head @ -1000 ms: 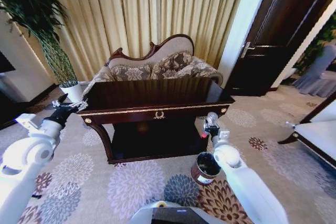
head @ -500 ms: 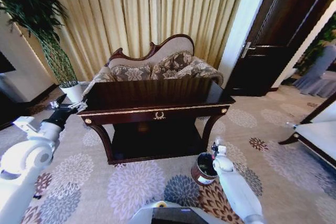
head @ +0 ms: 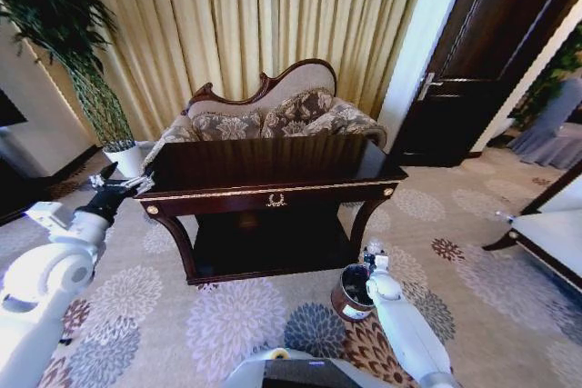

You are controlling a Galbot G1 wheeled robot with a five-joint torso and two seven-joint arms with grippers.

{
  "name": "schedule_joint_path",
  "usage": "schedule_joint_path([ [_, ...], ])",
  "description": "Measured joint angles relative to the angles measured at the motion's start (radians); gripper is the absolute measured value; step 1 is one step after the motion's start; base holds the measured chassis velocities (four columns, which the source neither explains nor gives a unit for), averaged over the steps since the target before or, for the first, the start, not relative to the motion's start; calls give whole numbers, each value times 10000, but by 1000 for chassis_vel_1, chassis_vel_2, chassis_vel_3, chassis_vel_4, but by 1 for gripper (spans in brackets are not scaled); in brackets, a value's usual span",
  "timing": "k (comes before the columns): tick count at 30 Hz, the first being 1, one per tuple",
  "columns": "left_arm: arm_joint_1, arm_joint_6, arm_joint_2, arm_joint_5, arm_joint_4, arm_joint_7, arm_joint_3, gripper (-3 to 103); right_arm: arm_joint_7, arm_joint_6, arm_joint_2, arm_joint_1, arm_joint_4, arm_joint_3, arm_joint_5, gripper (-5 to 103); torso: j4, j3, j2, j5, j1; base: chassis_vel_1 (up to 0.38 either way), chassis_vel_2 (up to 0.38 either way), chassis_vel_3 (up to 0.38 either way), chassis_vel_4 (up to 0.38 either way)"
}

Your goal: Move to the front of the table and place the trash on the table into the trash bin.

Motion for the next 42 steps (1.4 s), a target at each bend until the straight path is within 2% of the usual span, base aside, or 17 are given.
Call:
schedule_joint_path([
  [2,-5,-1,14,11,3,-1,33,100,55,12,-54,-42,163,6,17,80,0,0,0,0,0,0,0,0,0],
  [3,-5,-1,14,11,3,-1,33,100,55,12,-54,-42,163,6,17,80,0,0,0,0,0,0,0,0,0],
  [5,-37,-13,39,18,4,-2,96,100,194,74,-98,-79,397,6,36,91,0,1,0,0,0,0,0,0,0],
  [9,-78,-24,74,15,3,-10,115,100,393,81,-263,-357,1470,5,157,100,0,0,0,2,1,0,0,0,0],
  [10,-78,-24,74,15,3,-10,115,100,393,81,-263,-357,1470,5,157,100,0,0,0,2,1,0,0,0,0],
  [15,-75,-25,63,-56,-69,-26,78,100,502,-83,-682,-1121,4267,-57,547,100,0,0,0,1,0,0,0,0,0],
  [16,-75,-25,63,-56,-69,-26,78,100,502,-83,-682,-1121,4267,-57,547,100,0,0,0,1,0,0,0,0,0],
  [18,-74,-24,47,-65,-125,-35,82,100,572,-140,-951,-1476,5828,-157,678,100,-1,0,0,0,0,0,0,0,0],
  [19,-74,-24,47,-65,-125,-35,82,100,572,-140,-951,-1476,5828,-157,678,100,-1,0,0,0,0,0,0,0,0],
  [21,-94,-21,38,-80,-176,-41,121,100,712,-468,-1274,-1715,7600,-322,995,100,0,0,0,-2,0,0,0,0,0],
  [22,-94,-21,38,-80,-176,-41,121,100,712,-468,-1274,-1715,7600,-322,995,100,0,0,0,-2,0,0,0,0,0],
  [24,-115,-18,22,-85,-200,-49,136,100,723,-791,-1582,-1934,8872,-474,1217,100,2,0,-1,0,1,0,0,0,0],
  [27,-115,-15,9,-87,-214,-53,138,100,640,-965,-1704,-2058,9345,-508,1269,100,1,0,0,-2,1,0,0,0,0],
  [29,-83,-12,-32,-82,-236,-53,135,100,350,-1324,-1911,-2444,10322,-505,1225,100,-1,0,0,0,0,0,0,0,0],
  [32,-47,-12,-60,-63,-240,-40,106,100,80,-1400,-1970,-2766,10809,-423,1092,100,-1,0,0,0,0,0,0,0,0],
  [42,-38,-10,-16,-47,-244,-15,95,100,51,-1592,-1962,-3127,11689,-368,1329,100,0,2,-1,0,4,35,-27,-43,33],
])
